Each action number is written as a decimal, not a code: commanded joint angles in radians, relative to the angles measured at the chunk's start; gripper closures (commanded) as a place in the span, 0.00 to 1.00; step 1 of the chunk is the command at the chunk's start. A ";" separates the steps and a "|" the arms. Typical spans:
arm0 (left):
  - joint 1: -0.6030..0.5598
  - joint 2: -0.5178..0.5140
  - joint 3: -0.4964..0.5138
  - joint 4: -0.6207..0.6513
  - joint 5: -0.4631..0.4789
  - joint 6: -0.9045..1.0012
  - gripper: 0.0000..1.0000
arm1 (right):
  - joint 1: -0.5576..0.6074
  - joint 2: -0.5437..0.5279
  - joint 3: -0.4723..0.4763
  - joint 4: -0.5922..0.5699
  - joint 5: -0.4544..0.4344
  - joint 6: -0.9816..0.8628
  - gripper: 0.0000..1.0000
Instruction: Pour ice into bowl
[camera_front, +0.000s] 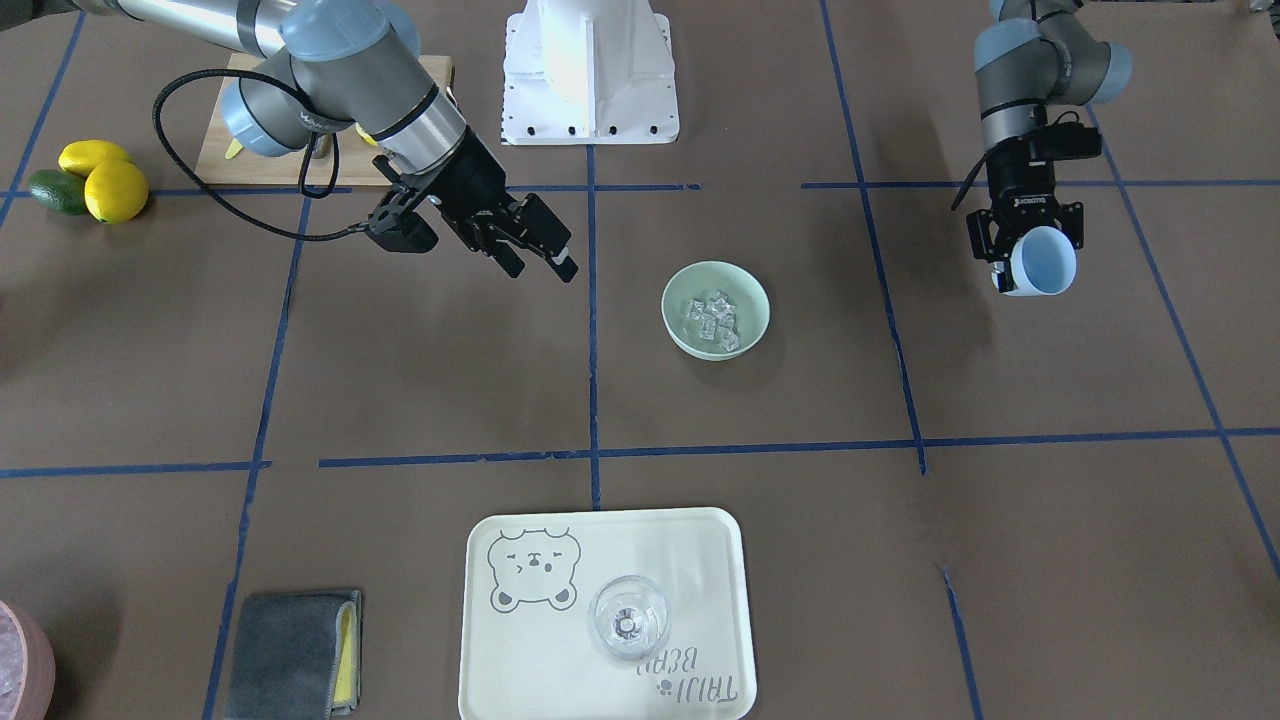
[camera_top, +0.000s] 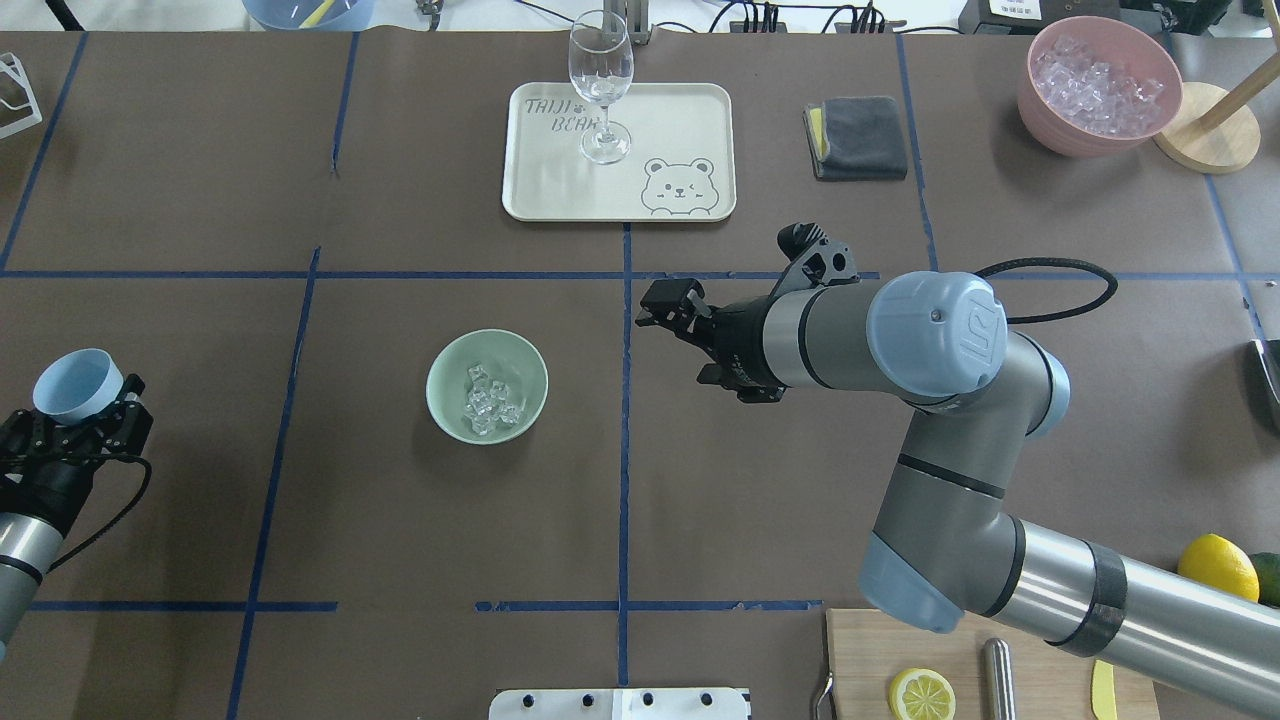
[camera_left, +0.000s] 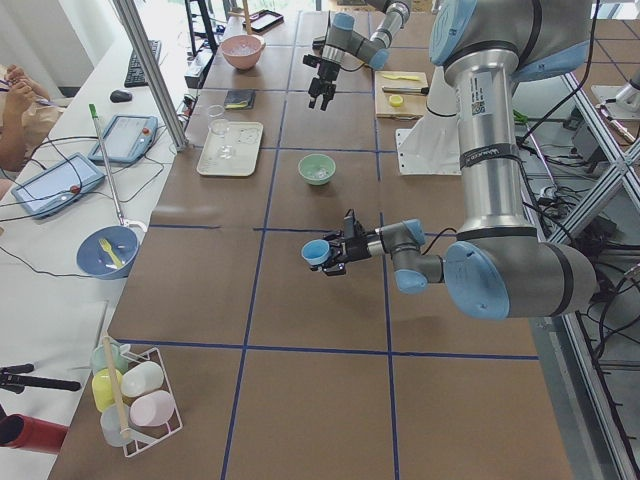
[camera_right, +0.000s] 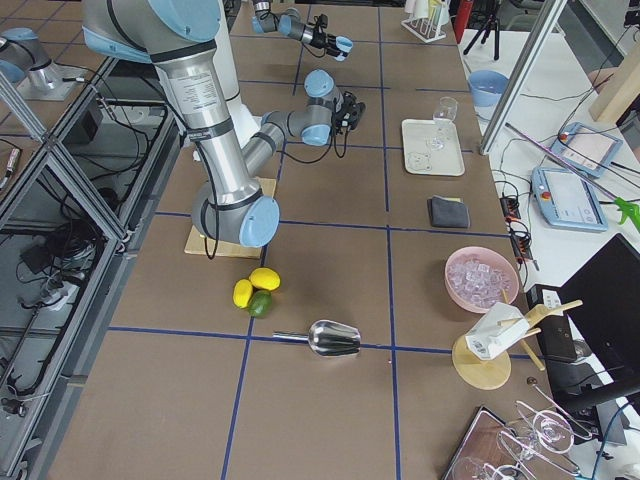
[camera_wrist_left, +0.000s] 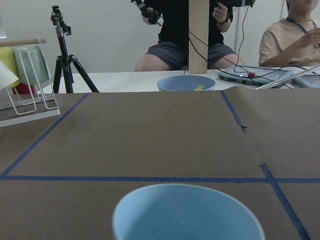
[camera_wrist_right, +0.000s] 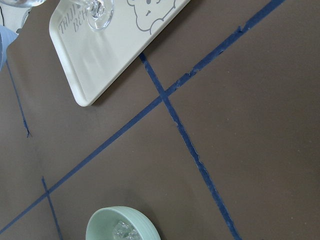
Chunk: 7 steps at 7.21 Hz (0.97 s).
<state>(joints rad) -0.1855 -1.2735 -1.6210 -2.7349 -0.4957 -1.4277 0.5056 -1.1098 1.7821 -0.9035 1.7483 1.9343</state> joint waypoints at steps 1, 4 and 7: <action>0.004 -0.026 0.079 -0.049 0.076 0.003 1.00 | -0.012 0.001 0.000 -0.002 -0.007 0.002 0.00; 0.004 -0.098 0.150 -0.052 0.077 -0.004 0.87 | -0.029 -0.001 -0.003 -0.003 -0.033 0.002 0.00; -0.002 -0.083 0.182 -0.057 0.074 -0.007 0.32 | -0.029 0.001 -0.003 -0.003 -0.033 0.002 0.00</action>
<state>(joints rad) -0.1861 -1.3639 -1.4592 -2.7894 -0.4212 -1.4339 0.4765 -1.1097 1.7789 -0.9065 1.7152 1.9359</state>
